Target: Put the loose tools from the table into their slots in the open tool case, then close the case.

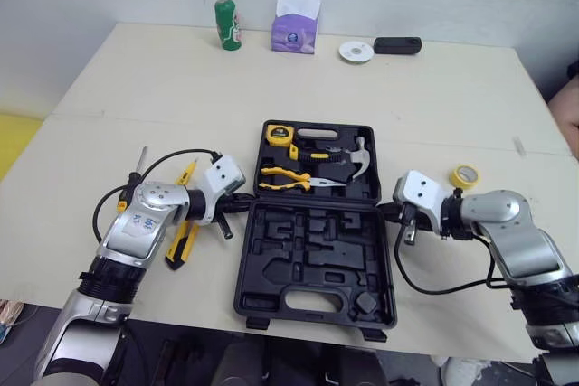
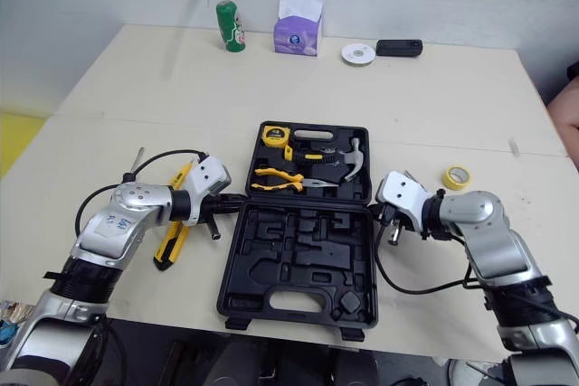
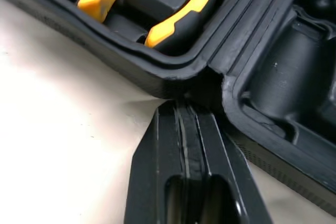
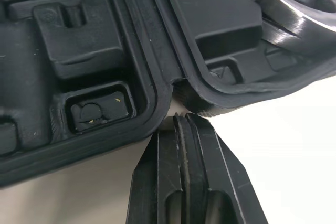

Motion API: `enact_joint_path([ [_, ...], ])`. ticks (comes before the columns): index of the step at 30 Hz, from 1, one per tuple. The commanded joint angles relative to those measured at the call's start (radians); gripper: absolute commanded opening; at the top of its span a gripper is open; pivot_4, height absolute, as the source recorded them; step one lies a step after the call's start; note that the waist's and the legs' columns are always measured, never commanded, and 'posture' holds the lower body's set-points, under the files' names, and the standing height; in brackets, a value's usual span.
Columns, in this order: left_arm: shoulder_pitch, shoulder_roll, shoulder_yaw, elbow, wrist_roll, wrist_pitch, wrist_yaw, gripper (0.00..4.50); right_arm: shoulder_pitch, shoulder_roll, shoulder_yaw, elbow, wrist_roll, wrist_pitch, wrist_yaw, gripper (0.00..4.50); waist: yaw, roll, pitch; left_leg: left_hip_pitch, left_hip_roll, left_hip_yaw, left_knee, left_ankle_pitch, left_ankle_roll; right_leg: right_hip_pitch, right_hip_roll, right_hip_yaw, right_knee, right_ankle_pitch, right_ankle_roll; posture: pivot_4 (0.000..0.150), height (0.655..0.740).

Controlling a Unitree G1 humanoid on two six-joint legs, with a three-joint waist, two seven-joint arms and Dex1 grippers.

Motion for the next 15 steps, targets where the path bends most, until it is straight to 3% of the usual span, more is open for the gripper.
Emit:
enact_joint_path([
  [1, 0.021, -0.027, -0.047, -0.069, -0.025, -0.012, -0.047, 0.03, 0.033, 0.005, 0.003, -0.094, 0.046, 0.018, 0.002, 0.0, 0.0, 0.0, 0.0, 0.0, 0.0, 0.0, 0.0, 0.0, 0.0, 0.0, 0.0, 0.0, 0.0, 0.0, 0.0, 0.15, 0.74],
  [15, -0.006, -0.012, -0.03, -0.022, 0.013, -0.036, -0.062, 0.03, 0.041, -0.01, 0.013, -0.065, 0.032, 0.001, 0.002, 0.0, 0.001, 0.0, 0.0, 0.001, 0.0, 0.0, 0.0, 0.0, 0.0, 0.001, 0.0, 0.0, 0.0, 0.0, 0.0, 0.15, 0.74],
])
